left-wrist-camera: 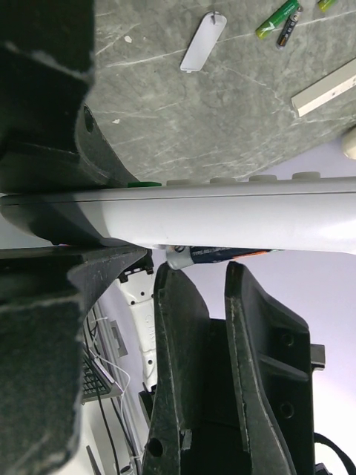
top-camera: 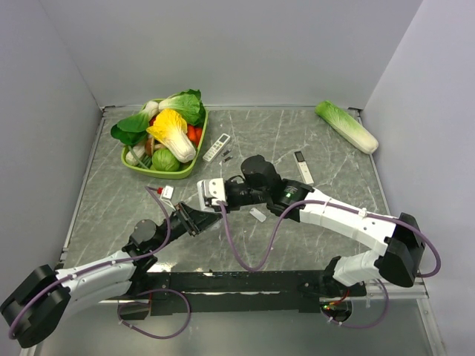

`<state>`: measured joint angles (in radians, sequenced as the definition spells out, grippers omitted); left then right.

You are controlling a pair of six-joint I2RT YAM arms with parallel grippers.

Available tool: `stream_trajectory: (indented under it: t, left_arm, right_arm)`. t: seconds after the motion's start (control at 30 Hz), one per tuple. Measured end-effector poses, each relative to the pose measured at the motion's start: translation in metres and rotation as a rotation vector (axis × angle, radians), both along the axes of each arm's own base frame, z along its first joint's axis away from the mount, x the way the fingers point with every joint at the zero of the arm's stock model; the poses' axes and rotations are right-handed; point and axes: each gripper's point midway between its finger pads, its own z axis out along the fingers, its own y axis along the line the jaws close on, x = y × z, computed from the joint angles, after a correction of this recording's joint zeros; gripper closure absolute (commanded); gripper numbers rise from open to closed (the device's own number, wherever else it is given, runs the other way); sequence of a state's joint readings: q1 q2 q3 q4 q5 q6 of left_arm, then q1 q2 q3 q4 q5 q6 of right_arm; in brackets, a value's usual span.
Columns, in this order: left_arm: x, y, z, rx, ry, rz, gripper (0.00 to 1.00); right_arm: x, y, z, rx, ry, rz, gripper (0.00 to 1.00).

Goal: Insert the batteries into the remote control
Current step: Load the battery into the remote control.

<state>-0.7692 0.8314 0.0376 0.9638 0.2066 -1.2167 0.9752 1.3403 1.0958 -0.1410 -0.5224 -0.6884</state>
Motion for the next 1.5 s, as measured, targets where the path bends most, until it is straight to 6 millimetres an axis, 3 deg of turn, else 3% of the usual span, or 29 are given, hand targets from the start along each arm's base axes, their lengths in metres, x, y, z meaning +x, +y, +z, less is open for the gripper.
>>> stream_trajectory:
  t: [0.87, 1.5]
  left_arm:
    - [0.002, 0.003, 0.004, -0.010, -0.009, 0.015, 0.99]
    - [0.000, 0.001, -0.005, 0.026, 0.000, 0.006, 0.99]
  right_arm:
    - [0.010, 0.009, -0.001, 0.032, 0.019, -0.031, 0.73]
    - [0.024, 0.015, -0.004, 0.067, 0.047, -0.060, 0.81]
